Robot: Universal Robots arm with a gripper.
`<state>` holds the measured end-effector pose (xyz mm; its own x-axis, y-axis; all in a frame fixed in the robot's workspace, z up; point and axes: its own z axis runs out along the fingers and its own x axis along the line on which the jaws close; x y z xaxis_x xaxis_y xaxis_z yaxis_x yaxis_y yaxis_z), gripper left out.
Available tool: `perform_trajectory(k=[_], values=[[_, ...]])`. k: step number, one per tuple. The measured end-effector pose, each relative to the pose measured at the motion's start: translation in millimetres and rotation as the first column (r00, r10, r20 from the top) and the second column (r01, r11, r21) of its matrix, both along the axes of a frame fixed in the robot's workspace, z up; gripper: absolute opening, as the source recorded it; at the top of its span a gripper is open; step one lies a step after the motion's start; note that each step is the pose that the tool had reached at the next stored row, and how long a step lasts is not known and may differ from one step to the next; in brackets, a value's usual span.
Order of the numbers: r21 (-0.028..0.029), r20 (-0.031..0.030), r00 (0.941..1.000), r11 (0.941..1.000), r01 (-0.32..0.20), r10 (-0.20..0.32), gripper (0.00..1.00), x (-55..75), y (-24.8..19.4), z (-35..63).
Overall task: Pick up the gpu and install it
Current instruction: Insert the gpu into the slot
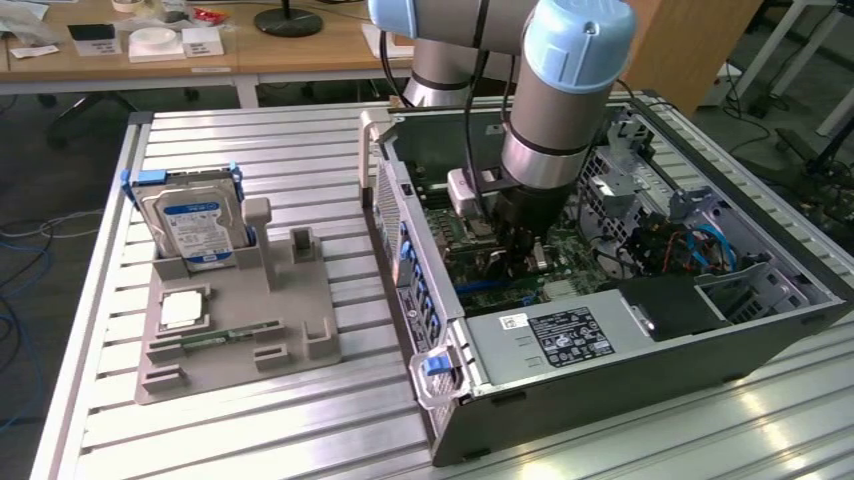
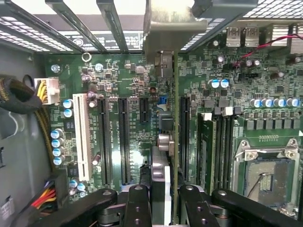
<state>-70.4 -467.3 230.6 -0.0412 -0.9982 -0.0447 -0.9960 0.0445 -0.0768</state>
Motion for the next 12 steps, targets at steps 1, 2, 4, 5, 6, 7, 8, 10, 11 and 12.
perform_trajectory(k=[1,2,4,5,6,7,8,10,11,12], values=[[-0.0061,-0.0001,1.0000,1.0000,0.000,0.000,0.28,0.0,1.0,0.0],[-0.0095,-0.0001,1.0000,1.0000,0.000,0.000,0.28,0.0,1.7,0.0],[-0.0097,0.0000,1.0000,1.0000,0.000,0.000,0.28,0.0,1.7,0.0],[-0.0097,-0.0001,1.0000,1.0000,0.000,0.000,0.28,0.1,1.7,0.0],[-0.0097,0.0000,1.0000,1.0000,0.000,0.000,0.28,0.0,1.7,0.0],[-0.0098,0.0000,1.0000,1.0000,0.000,0.000,0.28,0.0,2.2,0.0],[-0.0097,0.0000,1.0000,1.0000,0.000,0.000,0.28,-0.1,2.9,0.0],[-0.0099,0.0000,1.0000,1.0000,0.000,0.000,0.28,0.0,4.3,-0.1],[-0.0099,0.0000,1.0000,1.0000,0.000,0.000,0.28,0.1,4.6,-0.1],[-0.0100,-0.0001,1.0000,1.0000,0.000,0.000,0.28,0.0,4.6,-0.1]])
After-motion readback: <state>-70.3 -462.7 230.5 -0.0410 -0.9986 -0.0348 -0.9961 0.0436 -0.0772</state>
